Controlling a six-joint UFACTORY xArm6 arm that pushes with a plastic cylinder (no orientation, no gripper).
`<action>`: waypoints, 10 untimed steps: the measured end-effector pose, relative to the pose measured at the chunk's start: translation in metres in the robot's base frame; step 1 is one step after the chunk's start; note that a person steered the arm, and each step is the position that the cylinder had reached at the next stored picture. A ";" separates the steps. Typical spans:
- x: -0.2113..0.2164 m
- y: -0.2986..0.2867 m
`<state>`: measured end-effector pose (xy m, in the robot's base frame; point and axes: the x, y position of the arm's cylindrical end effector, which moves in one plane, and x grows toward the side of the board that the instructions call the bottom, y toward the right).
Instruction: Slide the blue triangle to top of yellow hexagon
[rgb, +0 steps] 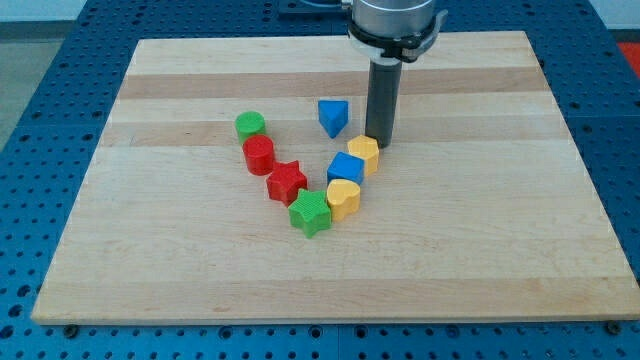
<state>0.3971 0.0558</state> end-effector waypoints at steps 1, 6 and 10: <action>-0.079 0.002; -0.078 -0.074; -0.030 -0.070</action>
<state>0.3669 -0.0138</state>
